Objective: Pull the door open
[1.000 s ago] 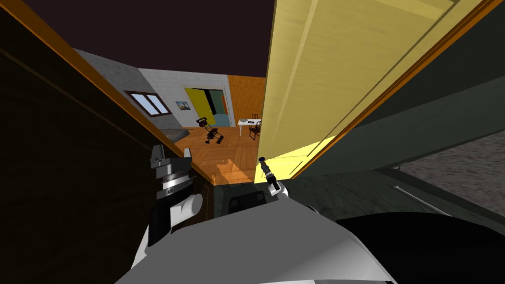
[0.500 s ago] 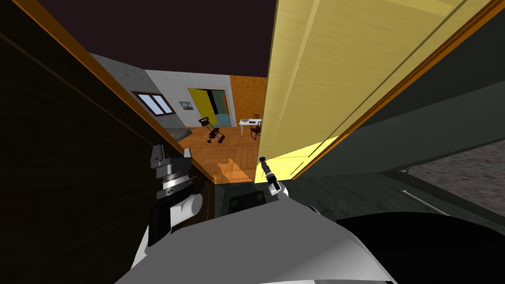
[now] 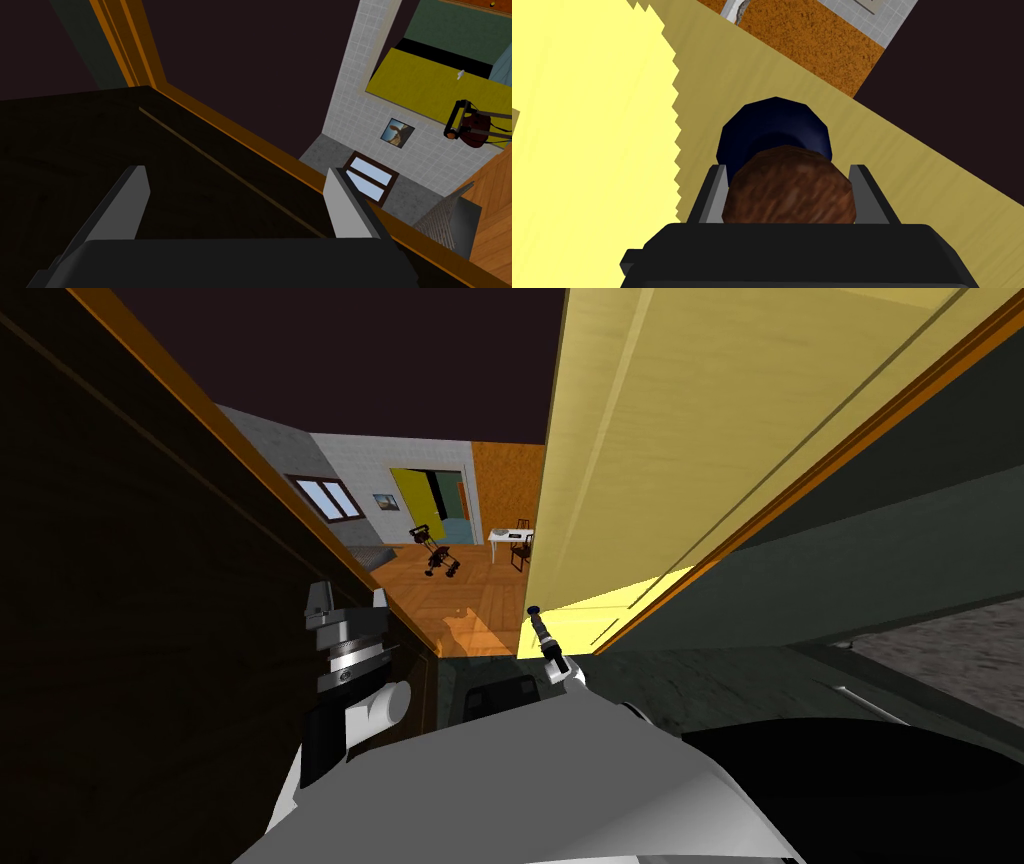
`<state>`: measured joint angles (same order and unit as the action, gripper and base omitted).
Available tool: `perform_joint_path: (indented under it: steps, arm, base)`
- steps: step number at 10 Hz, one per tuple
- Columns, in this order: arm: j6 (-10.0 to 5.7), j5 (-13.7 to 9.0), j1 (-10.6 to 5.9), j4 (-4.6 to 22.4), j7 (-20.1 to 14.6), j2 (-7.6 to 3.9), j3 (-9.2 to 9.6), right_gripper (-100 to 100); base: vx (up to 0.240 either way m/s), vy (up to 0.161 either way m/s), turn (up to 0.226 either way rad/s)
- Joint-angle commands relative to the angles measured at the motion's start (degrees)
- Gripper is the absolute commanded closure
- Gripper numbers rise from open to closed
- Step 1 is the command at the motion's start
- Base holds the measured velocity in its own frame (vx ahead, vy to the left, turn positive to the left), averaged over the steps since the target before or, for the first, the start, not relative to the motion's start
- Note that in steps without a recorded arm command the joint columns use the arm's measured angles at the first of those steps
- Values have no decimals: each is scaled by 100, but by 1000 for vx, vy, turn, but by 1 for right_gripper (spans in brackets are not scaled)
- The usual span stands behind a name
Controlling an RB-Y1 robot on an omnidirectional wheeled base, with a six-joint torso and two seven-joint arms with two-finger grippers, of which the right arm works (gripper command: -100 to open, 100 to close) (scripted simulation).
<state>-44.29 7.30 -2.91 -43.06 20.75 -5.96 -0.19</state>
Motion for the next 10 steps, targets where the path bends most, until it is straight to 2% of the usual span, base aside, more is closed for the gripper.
perform_joint_path:
  steps: [1, 2, 6, 7, 8, 9, 10]
  arm:
    - [-12, -63, -12, 23, -286, 7, 24, 100]
    - [-12, -63, -12, 23, -302, 7, 24, 100]
    - [-30, -245, -50, 89, -965, -40, 45, 100]
    - [-30, -245, -50, 89, -1012, -40, 45, 100]
    - [-36, -306, -63, 112, -1230, -56, 52, 100]
    - [-36, -306, -63, 112, -1248, -56, 52, 100]
    - [-42, -367, -76, 134, -1479, -72, 58, 100]
  base:
    - [-22, -8, 63]
    - [-18, -10, 28]
    - [-25, -9, 63]
    - [-20, -7, 37]
    - [-23, -10, 62]
    - [-17, -8, 33]
    - [-20, -4, 58]
